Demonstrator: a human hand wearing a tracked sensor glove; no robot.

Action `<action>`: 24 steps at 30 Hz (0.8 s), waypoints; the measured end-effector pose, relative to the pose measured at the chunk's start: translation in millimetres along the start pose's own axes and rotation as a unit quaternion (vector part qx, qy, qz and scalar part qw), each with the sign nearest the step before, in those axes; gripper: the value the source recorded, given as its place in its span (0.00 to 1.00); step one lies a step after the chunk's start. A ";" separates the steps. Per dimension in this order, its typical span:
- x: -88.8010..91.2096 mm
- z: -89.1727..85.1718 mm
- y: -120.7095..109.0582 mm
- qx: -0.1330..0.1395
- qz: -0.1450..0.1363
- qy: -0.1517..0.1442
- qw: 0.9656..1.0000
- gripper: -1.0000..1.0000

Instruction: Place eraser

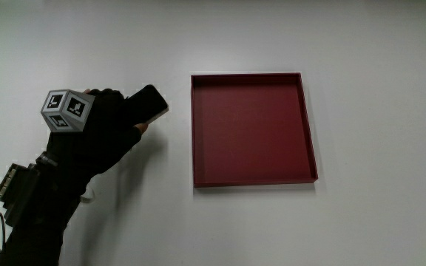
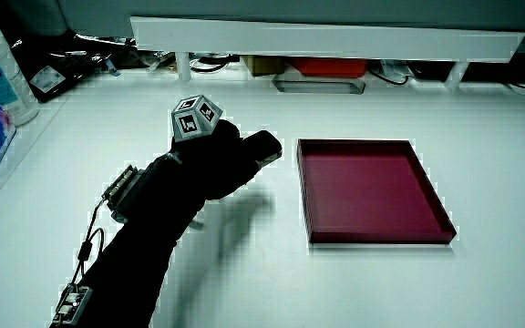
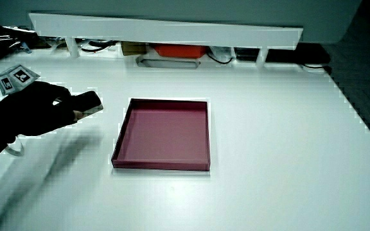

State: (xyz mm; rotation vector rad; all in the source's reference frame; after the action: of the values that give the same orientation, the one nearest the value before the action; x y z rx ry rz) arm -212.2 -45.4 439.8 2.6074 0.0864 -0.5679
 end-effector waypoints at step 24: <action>-35.2 -51.3 18.9 -0.037 0.078 0.030 0.996 0.45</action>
State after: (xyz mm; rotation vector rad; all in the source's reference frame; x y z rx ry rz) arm -222.0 -37.5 503.6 2.5319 -0.0744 -0.4242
